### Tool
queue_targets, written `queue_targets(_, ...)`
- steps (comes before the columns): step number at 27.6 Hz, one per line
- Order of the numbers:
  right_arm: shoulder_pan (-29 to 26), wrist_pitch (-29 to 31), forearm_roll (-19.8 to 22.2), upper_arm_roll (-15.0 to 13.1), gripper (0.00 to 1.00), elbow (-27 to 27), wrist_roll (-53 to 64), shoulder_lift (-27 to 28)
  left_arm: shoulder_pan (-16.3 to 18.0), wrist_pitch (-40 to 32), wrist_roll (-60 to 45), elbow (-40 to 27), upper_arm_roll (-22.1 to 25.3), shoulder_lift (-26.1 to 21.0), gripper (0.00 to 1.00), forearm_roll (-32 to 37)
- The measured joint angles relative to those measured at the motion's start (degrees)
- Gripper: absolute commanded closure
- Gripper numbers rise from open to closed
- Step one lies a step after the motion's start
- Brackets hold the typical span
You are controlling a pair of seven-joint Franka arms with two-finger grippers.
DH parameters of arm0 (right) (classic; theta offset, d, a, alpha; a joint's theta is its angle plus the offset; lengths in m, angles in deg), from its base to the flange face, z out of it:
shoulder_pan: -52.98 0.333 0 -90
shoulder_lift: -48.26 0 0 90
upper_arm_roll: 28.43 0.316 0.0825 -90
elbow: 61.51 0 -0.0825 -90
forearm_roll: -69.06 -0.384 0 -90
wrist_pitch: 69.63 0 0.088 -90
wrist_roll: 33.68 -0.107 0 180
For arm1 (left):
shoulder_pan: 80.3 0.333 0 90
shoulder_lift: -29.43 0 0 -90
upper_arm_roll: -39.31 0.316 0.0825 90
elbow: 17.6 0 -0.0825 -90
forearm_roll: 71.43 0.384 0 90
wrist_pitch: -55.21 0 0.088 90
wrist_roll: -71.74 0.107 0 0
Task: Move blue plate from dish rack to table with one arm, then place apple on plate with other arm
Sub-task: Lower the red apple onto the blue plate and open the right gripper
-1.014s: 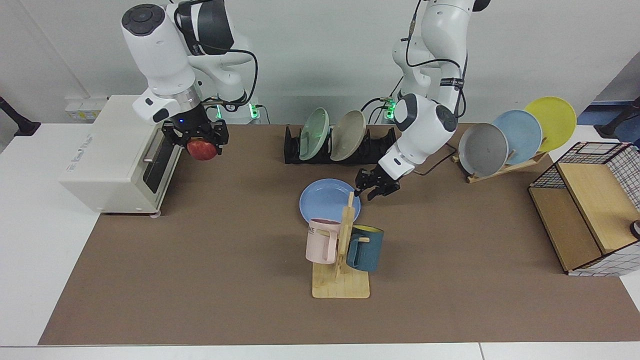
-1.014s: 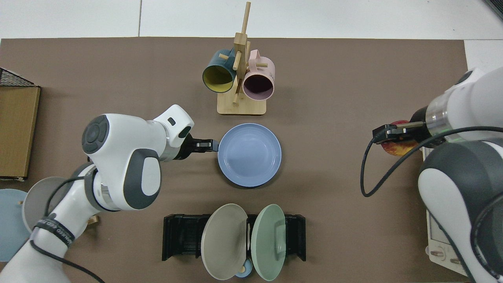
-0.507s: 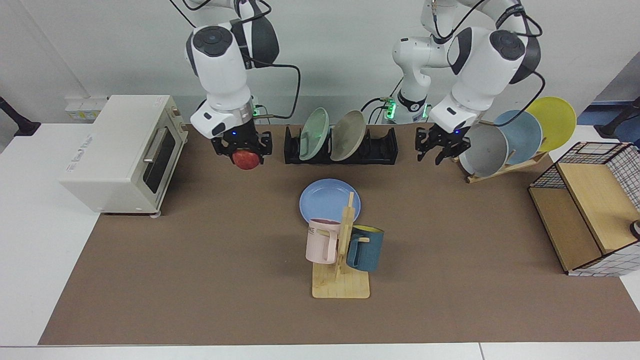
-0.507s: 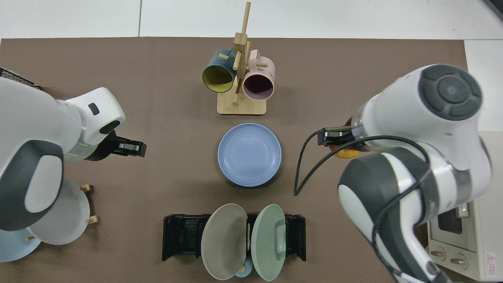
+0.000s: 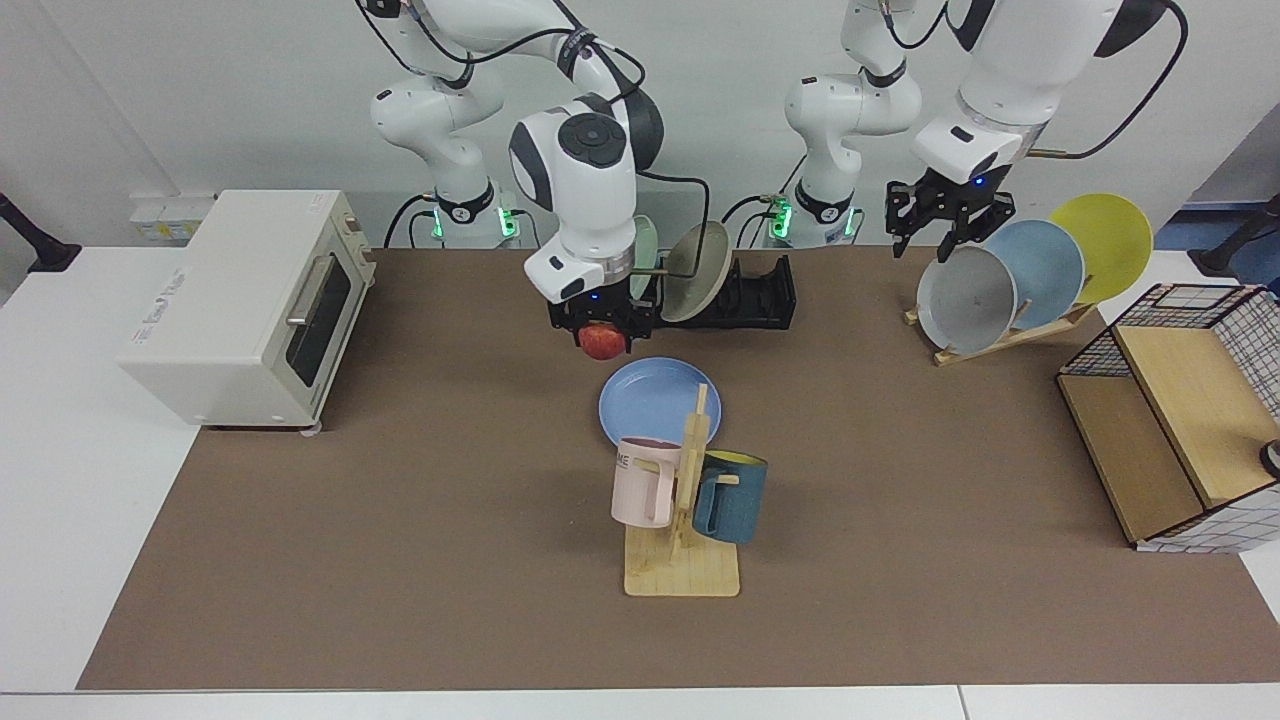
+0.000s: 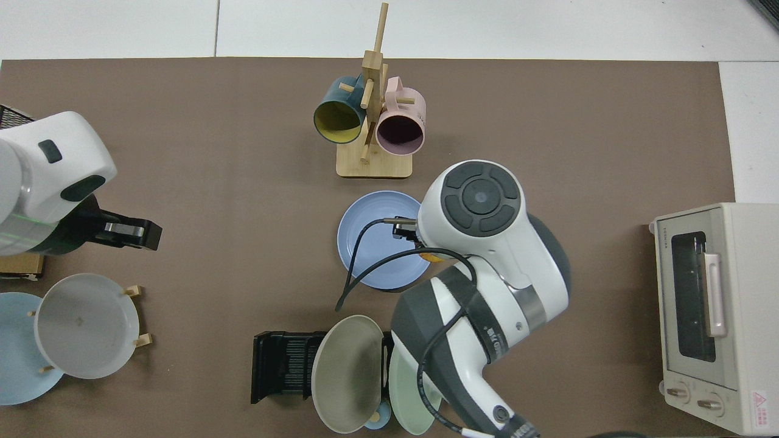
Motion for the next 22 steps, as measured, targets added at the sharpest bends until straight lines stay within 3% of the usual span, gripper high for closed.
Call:
queue_targets(8, 2.14, 5.55, -0.05, -0.01, 1.0, -0.01, -4.48, 5.73, 0.36, -0.07, -0.03, 1.39, 0.06, -1.53, 0.24, 0.04)
queue_targets(12, 2.91, 7.62, -0.32, -0.03, 1.0, -0.06, -6.14, 8.33, 0.37, -0.13, -0.03, 1.42, 0.11, -1.66, 0.03, 0.16)
queue_targets(22, 4.64, 8.48, -3.5, -0.03, 1.0, -0.14, -6.87, 11.96, 0.38, -0.18, -0.03, 1.56, 0.14, -1.6, 0.0, 0.94)
